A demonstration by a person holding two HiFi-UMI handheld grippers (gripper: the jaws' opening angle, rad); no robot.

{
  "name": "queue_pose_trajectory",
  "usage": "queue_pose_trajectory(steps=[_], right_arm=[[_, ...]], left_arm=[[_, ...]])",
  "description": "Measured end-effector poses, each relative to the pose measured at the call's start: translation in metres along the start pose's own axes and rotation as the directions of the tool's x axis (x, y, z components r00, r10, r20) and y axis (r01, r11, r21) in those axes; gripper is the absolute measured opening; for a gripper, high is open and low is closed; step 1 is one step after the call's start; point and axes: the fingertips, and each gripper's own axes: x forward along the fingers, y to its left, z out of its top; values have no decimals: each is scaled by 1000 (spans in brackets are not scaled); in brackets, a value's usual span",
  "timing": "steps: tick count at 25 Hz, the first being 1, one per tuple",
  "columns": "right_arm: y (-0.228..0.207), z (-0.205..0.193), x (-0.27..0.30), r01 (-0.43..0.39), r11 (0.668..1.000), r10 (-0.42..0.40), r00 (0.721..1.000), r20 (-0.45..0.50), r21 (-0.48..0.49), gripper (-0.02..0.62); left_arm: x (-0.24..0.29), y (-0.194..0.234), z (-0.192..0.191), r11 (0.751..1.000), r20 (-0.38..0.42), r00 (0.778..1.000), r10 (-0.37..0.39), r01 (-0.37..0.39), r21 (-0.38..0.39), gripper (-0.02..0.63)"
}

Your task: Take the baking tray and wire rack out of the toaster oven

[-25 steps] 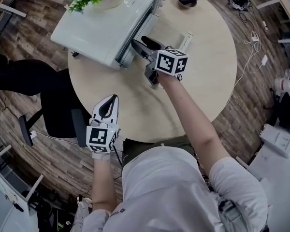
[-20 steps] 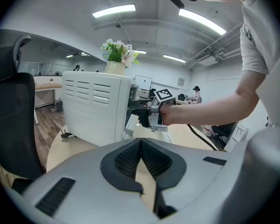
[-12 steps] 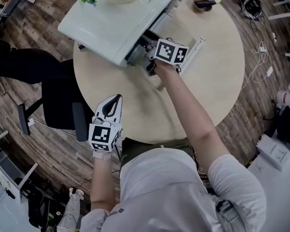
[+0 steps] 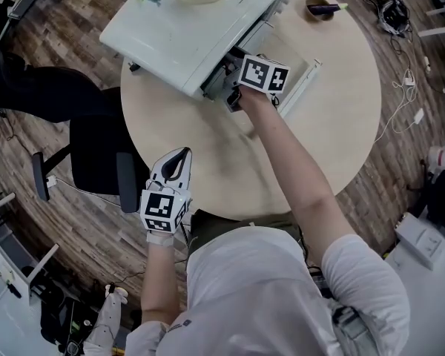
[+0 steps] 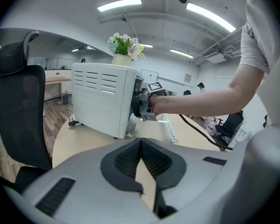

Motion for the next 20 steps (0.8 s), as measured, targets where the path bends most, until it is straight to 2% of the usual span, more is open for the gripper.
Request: queue_pose_trajectory(steps=[15,20], right_arm=[[-10,-7,-52,30,997,-31,999,20,71,165],[-16,-9,-75,13,987,-21,998,51,157,144]], left_arm=[[-7,-16,-13,999,-24,999,-21,22,23,-3],[-6,-26,-16,998,-30,999,-41,42,38,-3]])
